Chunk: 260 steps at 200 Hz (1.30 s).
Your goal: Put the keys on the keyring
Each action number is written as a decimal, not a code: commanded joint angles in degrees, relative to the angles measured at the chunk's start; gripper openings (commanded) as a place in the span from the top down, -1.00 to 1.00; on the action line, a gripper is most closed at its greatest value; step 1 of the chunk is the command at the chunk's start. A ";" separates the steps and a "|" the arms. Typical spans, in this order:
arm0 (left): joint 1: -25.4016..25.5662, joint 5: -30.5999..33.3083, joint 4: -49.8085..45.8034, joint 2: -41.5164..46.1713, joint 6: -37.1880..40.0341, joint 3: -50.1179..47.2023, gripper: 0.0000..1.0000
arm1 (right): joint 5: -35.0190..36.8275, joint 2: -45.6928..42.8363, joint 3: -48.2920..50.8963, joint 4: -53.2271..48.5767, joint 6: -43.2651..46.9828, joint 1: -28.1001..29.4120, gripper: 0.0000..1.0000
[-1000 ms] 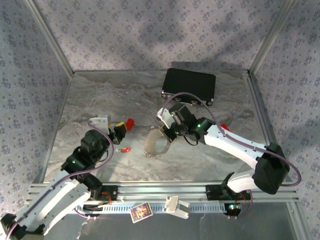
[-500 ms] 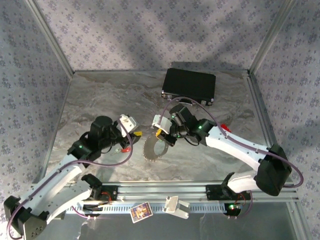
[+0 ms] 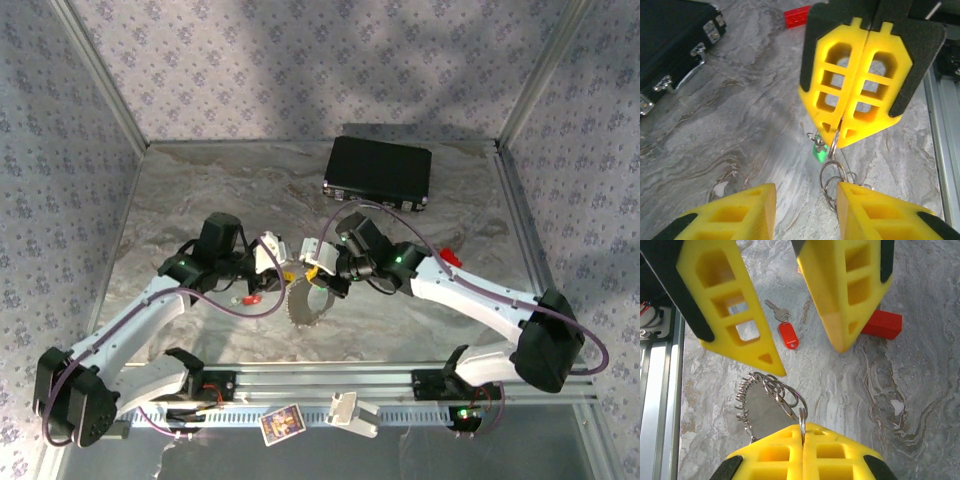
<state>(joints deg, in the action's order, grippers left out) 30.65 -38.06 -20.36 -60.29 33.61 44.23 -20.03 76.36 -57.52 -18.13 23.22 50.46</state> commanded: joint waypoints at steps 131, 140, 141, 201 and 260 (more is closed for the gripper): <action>-0.07 -9.01 1.73 -1.58 7.64 -1.06 0.52 | 1.12 -1.52 -1.71 1.43 0.82 2.54 1.00; -0.07 -9.05 1.55 -1.46 7.85 -1.08 0.52 | 1.56 -1.80 -2.07 0.91 0.69 2.49 1.00; -0.07 -9.05 1.60 -1.43 7.86 -1.07 0.52 | 1.61 -1.90 -2.11 0.82 0.73 2.47 1.00; -0.12 -7.89 4.47 2.97 7.61 -2.86 0.51 | 2.98 -5.26 -3.39 -2.79 4.30 2.83 1.00; 1.11 -7.40 9.46 4.09 5.28 -5.46 0.47 | 4.37 -3.83 -4.18 -2.38 5.42 3.37 1.00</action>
<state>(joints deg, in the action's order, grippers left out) 30.92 -44.14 -13.65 -56.51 39.38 39.92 -15.86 72.31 -58.98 -20.56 27.73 53.41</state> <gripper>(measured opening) 0.256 0.052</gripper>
